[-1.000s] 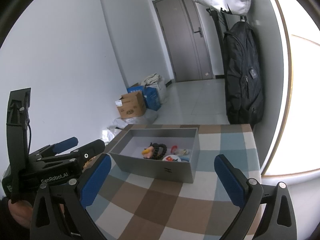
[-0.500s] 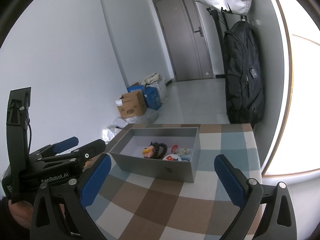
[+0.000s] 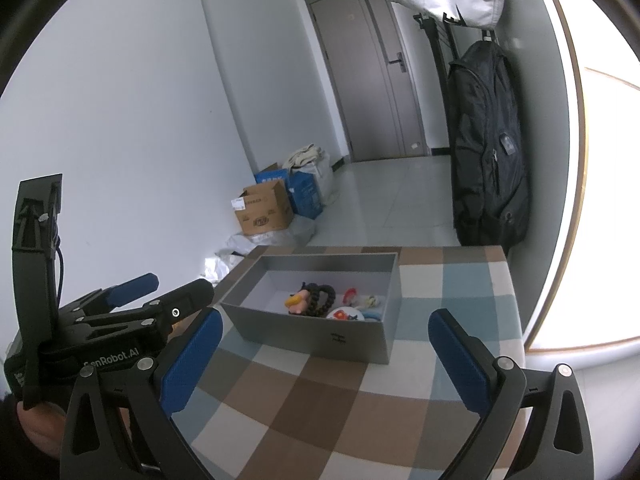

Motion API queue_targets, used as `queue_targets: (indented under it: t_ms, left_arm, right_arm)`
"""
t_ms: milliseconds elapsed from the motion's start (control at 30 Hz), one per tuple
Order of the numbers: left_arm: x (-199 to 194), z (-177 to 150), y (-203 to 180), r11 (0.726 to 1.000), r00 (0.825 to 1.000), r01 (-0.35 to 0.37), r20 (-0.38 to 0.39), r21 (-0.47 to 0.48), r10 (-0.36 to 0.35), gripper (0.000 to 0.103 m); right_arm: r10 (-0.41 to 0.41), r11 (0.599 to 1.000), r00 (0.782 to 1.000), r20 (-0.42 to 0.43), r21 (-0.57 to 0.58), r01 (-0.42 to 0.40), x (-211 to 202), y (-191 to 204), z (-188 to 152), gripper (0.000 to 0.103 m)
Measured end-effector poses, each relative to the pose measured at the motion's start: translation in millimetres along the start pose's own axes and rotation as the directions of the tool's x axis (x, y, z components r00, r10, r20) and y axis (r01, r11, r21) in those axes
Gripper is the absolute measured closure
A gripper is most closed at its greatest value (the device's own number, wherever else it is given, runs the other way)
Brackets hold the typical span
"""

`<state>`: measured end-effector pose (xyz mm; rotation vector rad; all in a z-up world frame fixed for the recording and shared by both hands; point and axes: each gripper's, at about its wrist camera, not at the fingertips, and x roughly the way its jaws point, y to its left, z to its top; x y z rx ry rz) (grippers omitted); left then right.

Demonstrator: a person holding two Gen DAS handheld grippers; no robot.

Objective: Organize jewelry

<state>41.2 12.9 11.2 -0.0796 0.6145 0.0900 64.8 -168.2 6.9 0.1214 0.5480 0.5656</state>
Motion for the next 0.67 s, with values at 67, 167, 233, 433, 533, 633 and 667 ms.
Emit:
queue_targets:
  t_ms: [67, 167, 233, 433, 533, 633, 667]
  left_arm:
    - [0.5, -0.4, -1.3, 1.000, 1.000, 0.000, 0.000, 0.004, 0.000, 0.009]
    - [1.1, -1.4, -2.1, 1.000, 1.000, 0.003, -0.003, 0.005, -0.003, 0.009]
    - [1.2, -2.2, -2.2, 1.000, 1.000, 0.004, -0.003, 0.004, -0.004, 0.009]
    - [1.7, -1.9, -1.7, 1.000, 1.000, 0.005, -0.003, 0.003, -0.005, 0.009]
    - [1.9, -2.5, -2.5, 1.000, 1.000, 0.007, -0.004, 0.004, -0.007, 0.009]
    - [1.8, -2.6, -3.2, 1.000, 1.000, 0.013, -0.001, 0.007, -0.013, 0.009]
    - [2.7, -2.9, -3.4, 1.000, 1.000, 0.019, -0.004, 0.005, -0.019, 0.009]
  right_arm:
    - [-0.002, 1.000, 1.000, 0.000, 0.000, 0.002, 0.1, -0.4, 0.1, 0.000]
    - [0.000, 1.000, 1.000, -0.001, 0.004, 0.000, 0.3, -0.5, 0.1, 0.000]
    - [-0.001, 1.000, 1.000, -0.001, 0.006, 0.001, 0.9, 0.3, -1.2, 0.000]
    - [-0.002, 1.000, 1.000, -0.005, 0.009, 0.002, 0.9, 2.7, -4.7, 0.000]
    - [-0.003, 1.000, 1.000, -0.002, 0.008, 0.003, 1.1, 1.8, -3.7, 0.000]
    - [-0.002, 1.000, 1.000, -0.006, 0.008, 0.002, 1.6, 1.7, -4.1, 0.000]
    - [-0.002, 1.000, 1.000, -0.009, 0.009, 0.002, 2.1, 1.6, -5.0, 0.000]
